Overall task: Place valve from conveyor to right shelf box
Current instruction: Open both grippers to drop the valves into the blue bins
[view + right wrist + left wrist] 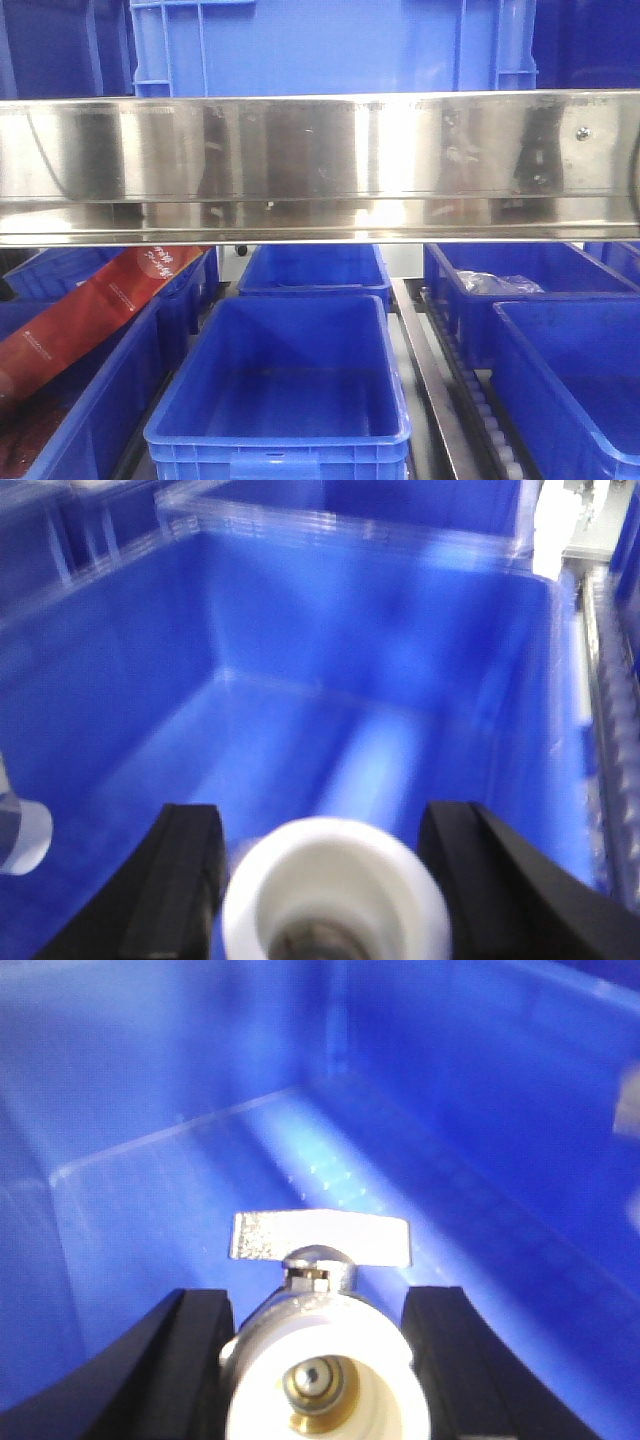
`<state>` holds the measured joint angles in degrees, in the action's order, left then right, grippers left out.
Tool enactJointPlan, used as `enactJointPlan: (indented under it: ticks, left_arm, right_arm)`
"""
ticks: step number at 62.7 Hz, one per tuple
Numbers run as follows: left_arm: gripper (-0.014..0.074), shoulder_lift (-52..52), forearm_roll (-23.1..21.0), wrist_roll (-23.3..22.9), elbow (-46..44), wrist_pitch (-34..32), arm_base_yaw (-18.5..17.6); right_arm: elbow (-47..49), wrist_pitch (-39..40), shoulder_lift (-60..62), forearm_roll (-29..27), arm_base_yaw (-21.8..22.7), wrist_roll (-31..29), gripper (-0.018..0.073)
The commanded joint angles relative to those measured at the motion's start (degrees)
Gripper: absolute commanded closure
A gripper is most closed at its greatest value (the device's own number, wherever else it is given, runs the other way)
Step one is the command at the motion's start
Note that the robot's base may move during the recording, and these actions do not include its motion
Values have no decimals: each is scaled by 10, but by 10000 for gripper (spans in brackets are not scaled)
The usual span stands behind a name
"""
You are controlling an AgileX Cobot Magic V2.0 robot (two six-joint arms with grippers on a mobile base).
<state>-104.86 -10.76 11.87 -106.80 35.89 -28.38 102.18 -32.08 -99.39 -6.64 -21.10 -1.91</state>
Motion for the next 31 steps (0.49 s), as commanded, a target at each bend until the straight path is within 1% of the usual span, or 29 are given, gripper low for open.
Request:
enactJointPlan:
  ticks: [1, 7, 10, 12, 17, 23, 31]
  left_arm:
    - [619, 9, -7, 0, -10, -30, -3]
    - [463, 9, -7, 0, -12, -31, -3]
    - [400, 9, -7, 0, -12, -31, -3]
    - [351, 9, -7, 0, -12, -31, -3]
    - [267, 9, -7, 0, -12, -31, -3]
    - [224, 9, -7, 0, -12, -31, -3]
    - [226, 9, -7, 0, -12, -31, -3]
  right_arm:
    - [11, 39, 7, -2, -1, -2, 405]
    - [11, 43, 7, -2, -1, -2, 293]
    - [11, 43, 7, -2, -1, -2, 253]
    - [11, 43, 7, -2, -1, -2, 234]
    - [11, 43, 7, -2, -1, -2, 214]
    - [11, 42, 7, -2, -1, -2, 219]
    - [11, 38, 7, -2, -1, -2, 219]
